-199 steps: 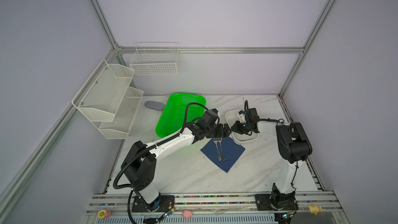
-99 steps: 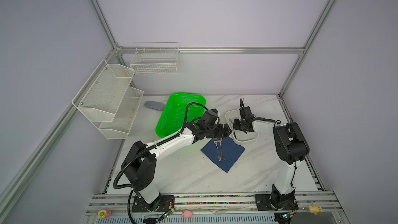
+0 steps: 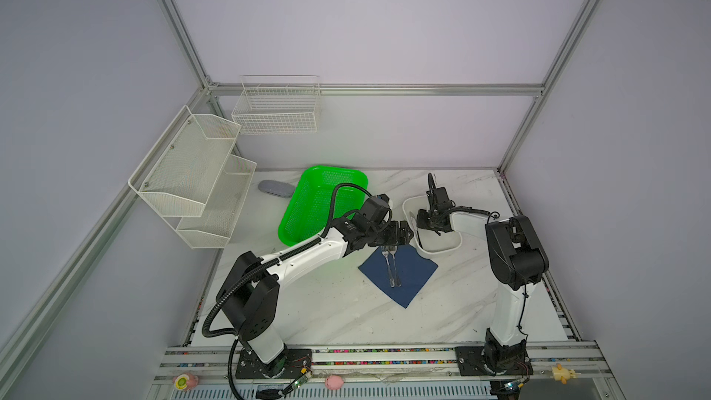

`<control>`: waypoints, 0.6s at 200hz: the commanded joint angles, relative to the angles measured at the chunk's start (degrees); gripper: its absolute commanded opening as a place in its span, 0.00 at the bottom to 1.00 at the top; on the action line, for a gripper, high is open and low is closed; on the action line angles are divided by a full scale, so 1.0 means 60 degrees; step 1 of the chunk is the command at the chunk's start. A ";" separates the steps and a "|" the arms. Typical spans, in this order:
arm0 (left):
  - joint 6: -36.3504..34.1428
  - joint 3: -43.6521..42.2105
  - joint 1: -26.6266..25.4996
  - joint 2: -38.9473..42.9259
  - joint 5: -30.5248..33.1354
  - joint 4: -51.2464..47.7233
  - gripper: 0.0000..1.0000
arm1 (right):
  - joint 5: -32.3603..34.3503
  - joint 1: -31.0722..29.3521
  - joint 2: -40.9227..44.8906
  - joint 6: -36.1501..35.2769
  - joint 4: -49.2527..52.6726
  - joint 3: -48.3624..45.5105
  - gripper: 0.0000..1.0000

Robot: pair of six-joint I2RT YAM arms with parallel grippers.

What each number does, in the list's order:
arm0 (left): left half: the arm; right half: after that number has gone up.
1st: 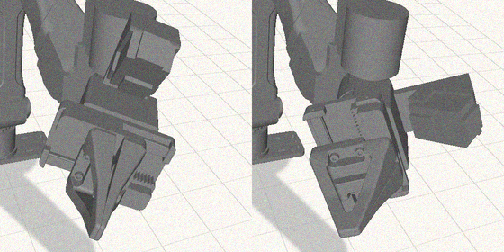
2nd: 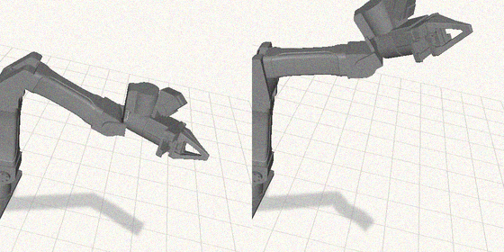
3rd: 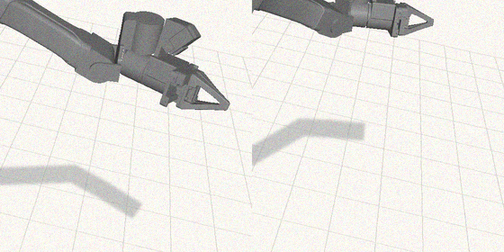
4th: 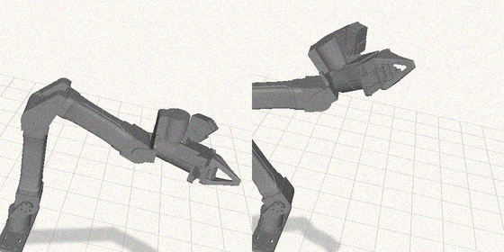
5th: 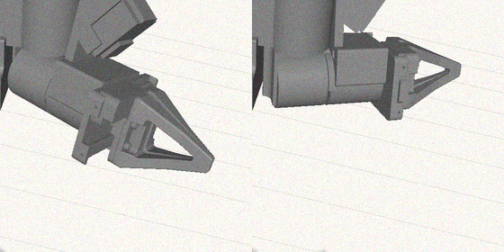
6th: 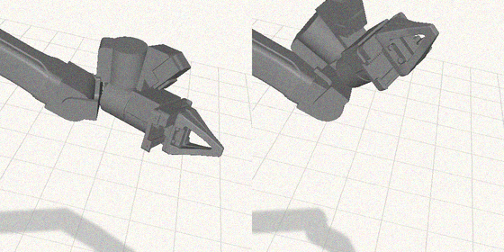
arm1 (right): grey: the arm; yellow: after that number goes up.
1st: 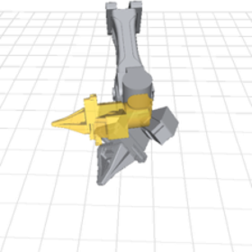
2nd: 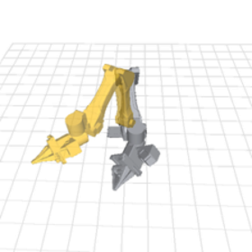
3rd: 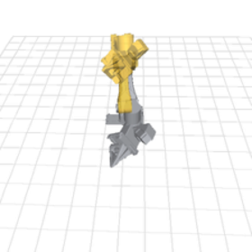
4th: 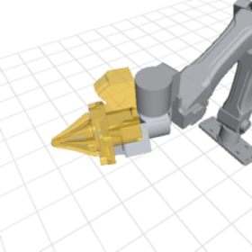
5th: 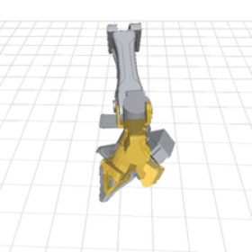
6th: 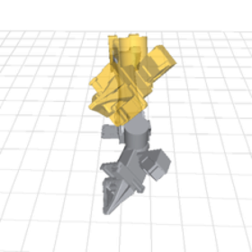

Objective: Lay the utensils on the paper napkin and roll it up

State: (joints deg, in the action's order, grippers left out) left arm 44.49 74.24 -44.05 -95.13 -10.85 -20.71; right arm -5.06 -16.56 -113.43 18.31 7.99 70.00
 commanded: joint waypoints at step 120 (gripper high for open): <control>0.0056 -0.0273 -0.0011 0.0298 -0.0007 0.0126 0.91 | -0.3456 0.0660 -0.0989 -0.0597 0.1056 -0.0295 0.32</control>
State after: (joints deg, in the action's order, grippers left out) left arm 44.49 74.22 -44.05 -95.13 -10.72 -20.71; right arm -29.87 -11.53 -114.10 17.17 6.46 68.51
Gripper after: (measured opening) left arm 0.912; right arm 0.312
